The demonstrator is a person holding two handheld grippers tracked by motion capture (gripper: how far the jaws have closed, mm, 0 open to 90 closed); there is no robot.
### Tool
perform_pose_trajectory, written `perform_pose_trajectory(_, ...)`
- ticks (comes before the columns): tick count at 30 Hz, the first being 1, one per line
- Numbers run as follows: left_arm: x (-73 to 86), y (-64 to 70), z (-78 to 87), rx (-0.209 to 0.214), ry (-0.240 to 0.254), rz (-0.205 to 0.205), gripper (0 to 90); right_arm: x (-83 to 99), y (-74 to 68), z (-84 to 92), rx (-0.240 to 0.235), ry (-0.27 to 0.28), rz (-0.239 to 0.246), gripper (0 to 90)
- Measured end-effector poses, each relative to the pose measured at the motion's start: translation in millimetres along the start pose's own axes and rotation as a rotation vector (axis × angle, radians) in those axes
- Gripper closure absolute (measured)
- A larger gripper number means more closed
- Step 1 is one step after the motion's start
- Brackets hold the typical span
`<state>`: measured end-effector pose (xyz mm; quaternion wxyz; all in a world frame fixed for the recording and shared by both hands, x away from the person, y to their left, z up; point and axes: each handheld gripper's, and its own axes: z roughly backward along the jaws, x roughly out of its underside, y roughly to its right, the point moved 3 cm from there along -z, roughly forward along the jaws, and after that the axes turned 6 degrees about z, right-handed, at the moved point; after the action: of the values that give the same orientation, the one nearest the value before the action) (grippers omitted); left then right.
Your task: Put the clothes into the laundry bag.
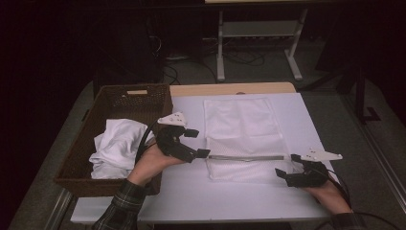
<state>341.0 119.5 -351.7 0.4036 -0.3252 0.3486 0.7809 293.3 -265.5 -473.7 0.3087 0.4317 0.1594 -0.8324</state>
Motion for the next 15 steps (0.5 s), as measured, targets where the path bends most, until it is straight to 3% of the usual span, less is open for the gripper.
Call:
perform_pose_trajectory(9, -2.0, -5.0, 10.3, -0.013, 0.012, -0.006, 11.8, -0.1, 1.5, 0.9, 0.003, 0.003, -0.001, 12.8)
perform_pose_trajectory(10, 0.9, -11.2, 19.3, -0.030, 0.014, -0.006, 11.8, 0.1, 2.3, 0.7, 0.003, 0.003, -0.002, 12.8)
perform_pose_trajectory(15, 3.8, -16.6, 26.9, -0.043, 0.012, -0.004, 11.8, -0.1, 2.0, 0.1, 0.000, 0.002, 0.002, 12.8)
